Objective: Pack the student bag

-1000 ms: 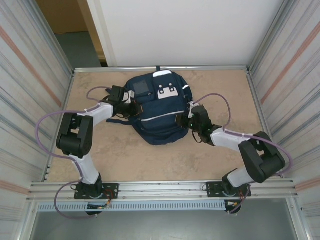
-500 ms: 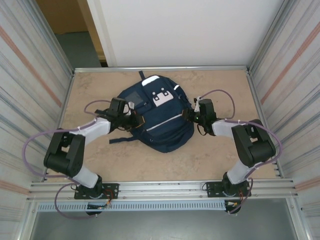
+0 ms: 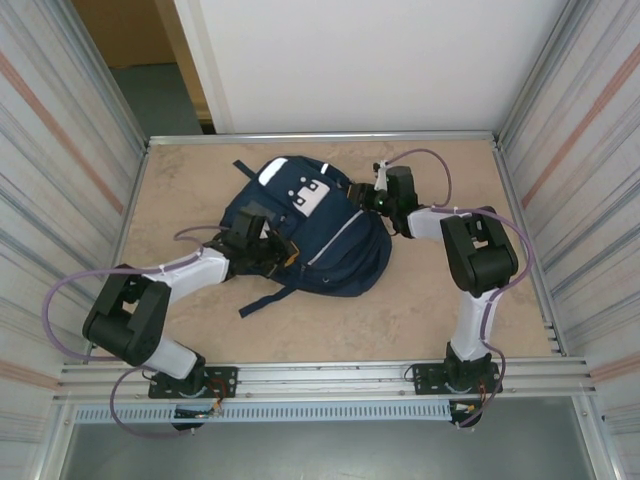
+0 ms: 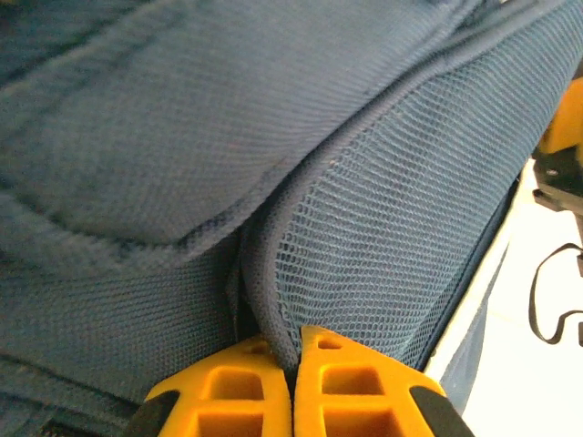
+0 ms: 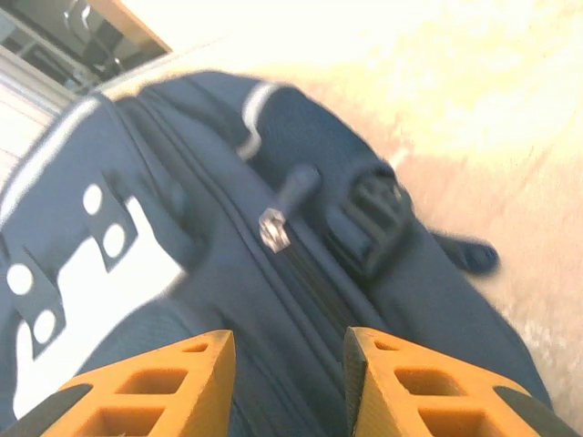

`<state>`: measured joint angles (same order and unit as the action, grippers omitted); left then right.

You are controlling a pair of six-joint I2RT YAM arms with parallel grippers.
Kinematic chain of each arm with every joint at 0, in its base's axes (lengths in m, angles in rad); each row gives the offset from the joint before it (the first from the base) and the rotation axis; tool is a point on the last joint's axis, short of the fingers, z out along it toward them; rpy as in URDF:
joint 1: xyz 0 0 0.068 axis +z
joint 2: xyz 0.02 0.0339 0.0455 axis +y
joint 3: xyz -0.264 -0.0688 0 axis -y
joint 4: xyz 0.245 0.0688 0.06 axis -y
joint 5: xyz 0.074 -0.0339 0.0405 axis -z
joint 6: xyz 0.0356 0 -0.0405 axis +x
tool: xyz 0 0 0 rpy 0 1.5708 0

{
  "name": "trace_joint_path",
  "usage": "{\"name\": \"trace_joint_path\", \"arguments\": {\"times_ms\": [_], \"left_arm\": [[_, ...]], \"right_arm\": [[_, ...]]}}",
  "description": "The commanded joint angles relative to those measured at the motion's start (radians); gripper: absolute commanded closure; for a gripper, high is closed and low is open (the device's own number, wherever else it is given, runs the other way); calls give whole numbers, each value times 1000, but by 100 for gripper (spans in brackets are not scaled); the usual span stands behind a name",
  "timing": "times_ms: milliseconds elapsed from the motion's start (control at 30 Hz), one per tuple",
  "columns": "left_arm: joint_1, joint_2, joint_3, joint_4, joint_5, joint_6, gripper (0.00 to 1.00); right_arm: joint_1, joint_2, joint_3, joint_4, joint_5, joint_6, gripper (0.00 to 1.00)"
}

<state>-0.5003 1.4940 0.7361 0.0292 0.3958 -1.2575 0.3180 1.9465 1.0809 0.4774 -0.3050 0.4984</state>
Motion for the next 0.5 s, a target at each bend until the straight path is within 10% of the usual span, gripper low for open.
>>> {"name": "trace_joint_path", "arguments": {"times_ms": [0,467], "left_arm": [[-39,-9,5,38,4,-148,100],[-28,-161,14,-87,-236,-182,100]], "right_arm": [[-11,-103,-11,-59,22,35,64],[353,-691,-462,-449,443,137,63]]}}
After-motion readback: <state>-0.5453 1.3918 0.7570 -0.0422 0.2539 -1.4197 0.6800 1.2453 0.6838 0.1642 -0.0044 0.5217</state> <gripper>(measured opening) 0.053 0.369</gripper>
